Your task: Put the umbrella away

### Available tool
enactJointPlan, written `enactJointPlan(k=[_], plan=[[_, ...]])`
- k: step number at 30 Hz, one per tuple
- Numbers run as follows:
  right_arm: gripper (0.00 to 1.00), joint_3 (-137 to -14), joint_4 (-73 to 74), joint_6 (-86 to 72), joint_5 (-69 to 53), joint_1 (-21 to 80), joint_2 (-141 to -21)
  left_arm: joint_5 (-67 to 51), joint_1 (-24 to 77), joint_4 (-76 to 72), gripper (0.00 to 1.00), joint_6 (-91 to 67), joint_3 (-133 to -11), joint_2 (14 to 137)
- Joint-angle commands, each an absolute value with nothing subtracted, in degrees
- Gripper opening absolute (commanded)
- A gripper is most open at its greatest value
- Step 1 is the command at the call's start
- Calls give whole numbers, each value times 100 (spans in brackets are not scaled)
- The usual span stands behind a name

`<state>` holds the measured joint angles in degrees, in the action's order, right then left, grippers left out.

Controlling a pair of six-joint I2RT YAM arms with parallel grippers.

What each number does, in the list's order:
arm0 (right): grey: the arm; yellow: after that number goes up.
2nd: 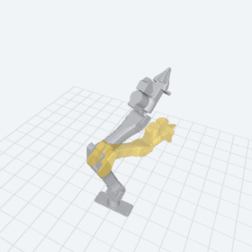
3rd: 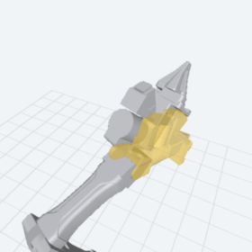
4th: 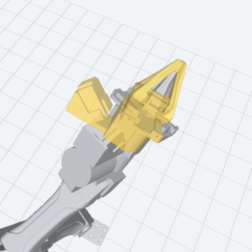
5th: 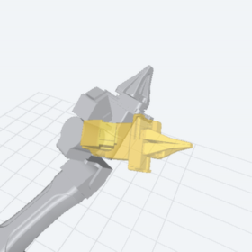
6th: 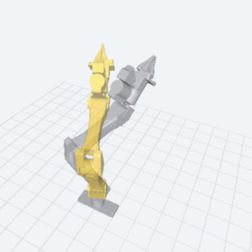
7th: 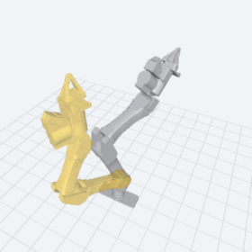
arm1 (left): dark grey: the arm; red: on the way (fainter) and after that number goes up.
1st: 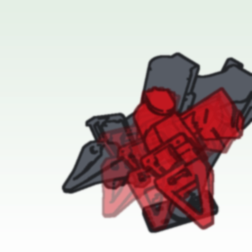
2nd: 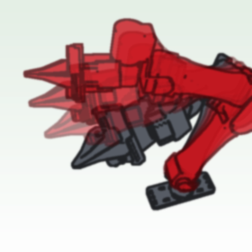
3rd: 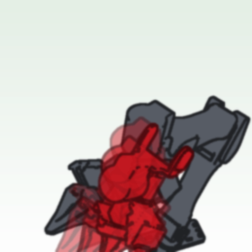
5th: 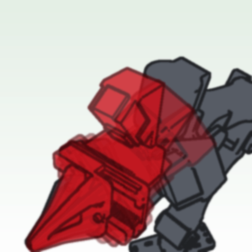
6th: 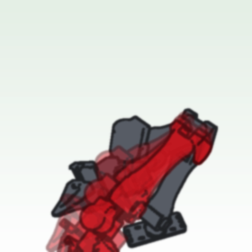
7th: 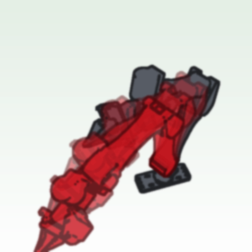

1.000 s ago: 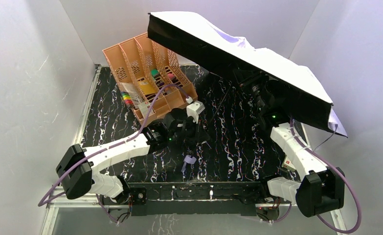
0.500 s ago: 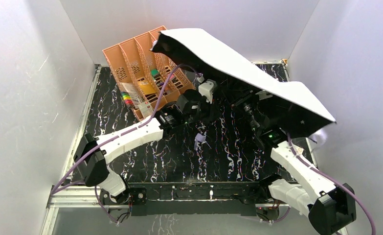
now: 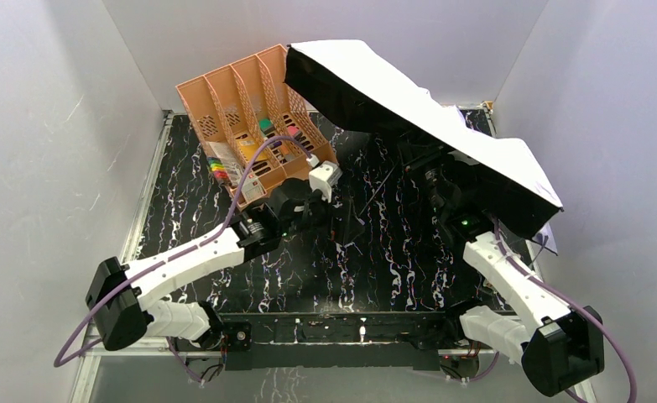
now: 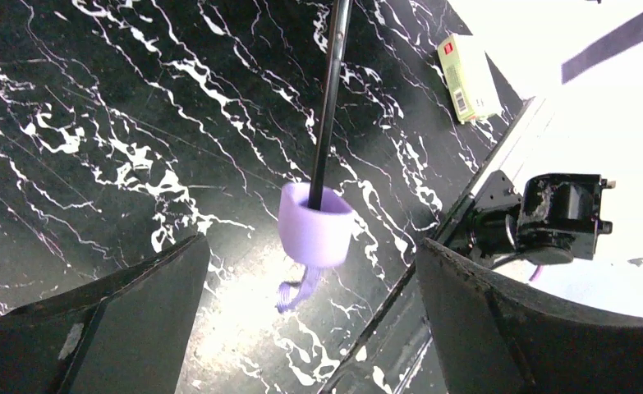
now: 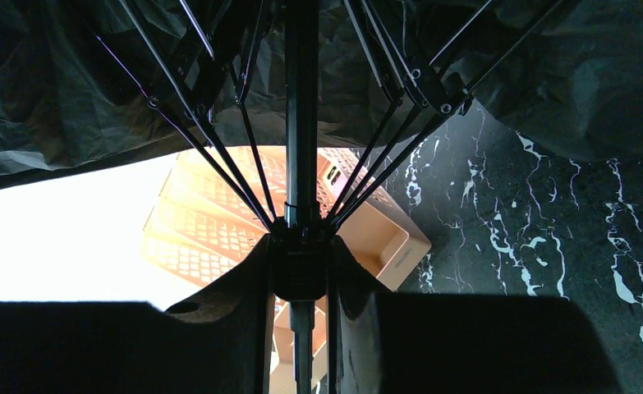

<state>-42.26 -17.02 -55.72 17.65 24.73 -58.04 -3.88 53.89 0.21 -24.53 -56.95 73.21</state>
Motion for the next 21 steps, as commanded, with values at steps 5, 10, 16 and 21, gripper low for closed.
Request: enactJointPlan(k=[5,10,16,21], plan=[[0,-4597,-2320,-5690,1680,2404,-5809,-554,5405,277,93,-2298,-5495,7175],[0,-4597,-2329,-5704,1620,2399,-5816,-571,5410,204,84,-1983,-5702,7471],[0,-4579,-2346,-5720,1575,2391,-5813,-635,5405,34,75,-1811,-5883,7739],[0,-4586,-2358,-5734,1541,2367,-5833,-725,5405,-326,66,-1818,-5948,7901]])
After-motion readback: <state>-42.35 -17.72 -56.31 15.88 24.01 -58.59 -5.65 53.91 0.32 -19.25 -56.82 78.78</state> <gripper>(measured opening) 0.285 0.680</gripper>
